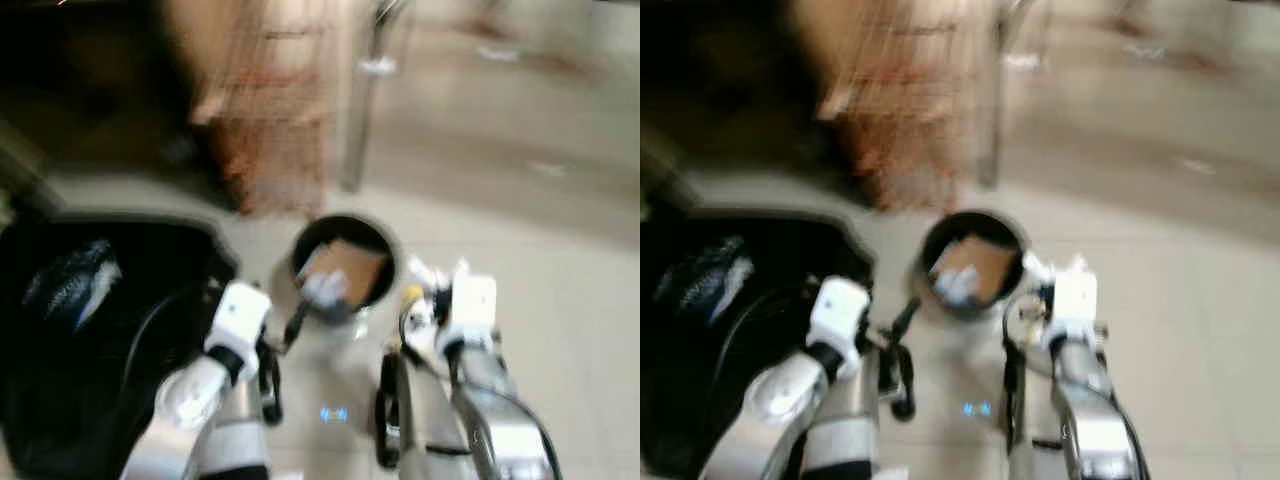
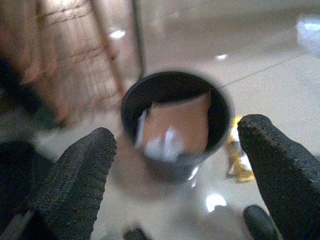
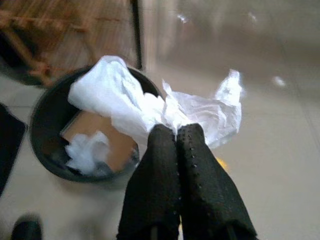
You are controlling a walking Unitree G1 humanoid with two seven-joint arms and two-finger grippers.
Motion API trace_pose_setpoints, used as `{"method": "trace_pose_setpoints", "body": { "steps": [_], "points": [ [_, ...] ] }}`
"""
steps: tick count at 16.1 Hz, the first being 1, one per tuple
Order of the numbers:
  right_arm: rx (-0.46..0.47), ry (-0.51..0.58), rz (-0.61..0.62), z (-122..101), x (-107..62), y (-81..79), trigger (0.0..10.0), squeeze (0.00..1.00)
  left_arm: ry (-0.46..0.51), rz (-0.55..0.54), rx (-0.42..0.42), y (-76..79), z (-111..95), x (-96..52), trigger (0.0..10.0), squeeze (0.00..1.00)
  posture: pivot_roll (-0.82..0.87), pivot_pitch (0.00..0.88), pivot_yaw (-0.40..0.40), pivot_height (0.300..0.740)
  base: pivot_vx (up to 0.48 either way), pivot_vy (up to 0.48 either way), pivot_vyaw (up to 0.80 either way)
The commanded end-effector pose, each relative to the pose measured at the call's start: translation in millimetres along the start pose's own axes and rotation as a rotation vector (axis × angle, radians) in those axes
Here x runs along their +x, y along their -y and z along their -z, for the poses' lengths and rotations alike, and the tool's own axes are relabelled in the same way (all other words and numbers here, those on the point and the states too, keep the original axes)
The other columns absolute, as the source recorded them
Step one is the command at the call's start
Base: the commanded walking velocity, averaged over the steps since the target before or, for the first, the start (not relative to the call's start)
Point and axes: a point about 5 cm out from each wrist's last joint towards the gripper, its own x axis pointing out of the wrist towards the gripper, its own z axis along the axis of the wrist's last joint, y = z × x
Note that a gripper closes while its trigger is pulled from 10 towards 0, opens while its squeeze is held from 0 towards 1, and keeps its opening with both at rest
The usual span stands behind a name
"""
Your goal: Picking trash to rubbish bin
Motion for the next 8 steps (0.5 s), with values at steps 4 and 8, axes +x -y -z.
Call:
{"method": "trace_pose_setpoints", "body": {
  "steps": [4,8],
  "points": [
    [0.006,-0.021,0.005,8.2,-4.9,-1.8,0.0,0.0,-0.046,0.019,-0.003,2.3,8.7,-2.8,10.0,0.0,0.04,0.401,0.055,0.56,0.0,0.0,0.0],
    [0.003,-0.016,0.013,7.5,-4.2,-0.3,0.0,0.0,-0.042,0.023,-0.005,2.6,7.8,-3.6,10.0,0.0,0.04,0.403,0.057,0.56,0.0,0.0,0.0]
  ]
}}
